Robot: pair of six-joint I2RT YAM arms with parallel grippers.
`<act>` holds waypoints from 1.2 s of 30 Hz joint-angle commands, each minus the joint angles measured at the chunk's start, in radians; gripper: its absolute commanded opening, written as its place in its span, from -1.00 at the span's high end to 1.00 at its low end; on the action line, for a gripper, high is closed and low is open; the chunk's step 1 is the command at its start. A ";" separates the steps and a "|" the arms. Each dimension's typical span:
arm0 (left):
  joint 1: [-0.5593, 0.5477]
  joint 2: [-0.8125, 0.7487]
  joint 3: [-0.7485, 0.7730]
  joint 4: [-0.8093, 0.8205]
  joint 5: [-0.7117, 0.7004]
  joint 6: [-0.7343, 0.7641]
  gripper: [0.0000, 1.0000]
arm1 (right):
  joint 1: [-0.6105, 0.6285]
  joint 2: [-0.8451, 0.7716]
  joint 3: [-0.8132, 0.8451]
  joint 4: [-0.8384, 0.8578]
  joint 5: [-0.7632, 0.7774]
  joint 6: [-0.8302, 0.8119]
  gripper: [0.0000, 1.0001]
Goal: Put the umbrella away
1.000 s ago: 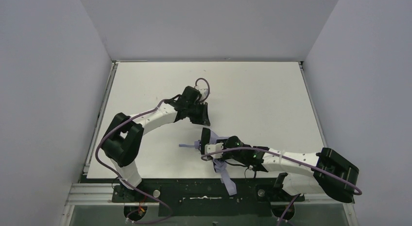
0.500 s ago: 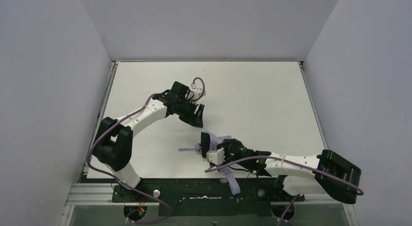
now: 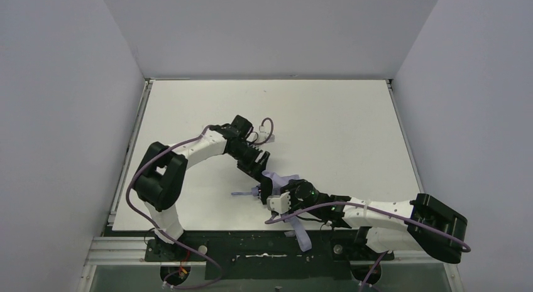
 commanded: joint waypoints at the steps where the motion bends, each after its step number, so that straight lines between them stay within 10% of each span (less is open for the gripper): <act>1: 0.004 -0.090 -0.035 0.070 0.122 0.025 -0.22 | 0.005 -0.023 -0.006 0.044 0.021 0.005 0.84; 24: -0.119 0.064 -0.029 0.007 0.095 0.097 -0.13 | 0.006 -0.014 -0.002 0.092 0.023 0.049 0.84; 36: -0.133 0.031 0.000 -0.032 -0.069 0.117 0.94 | 0.005 -0.023 0.001 0.097 0.041 0.076 0.59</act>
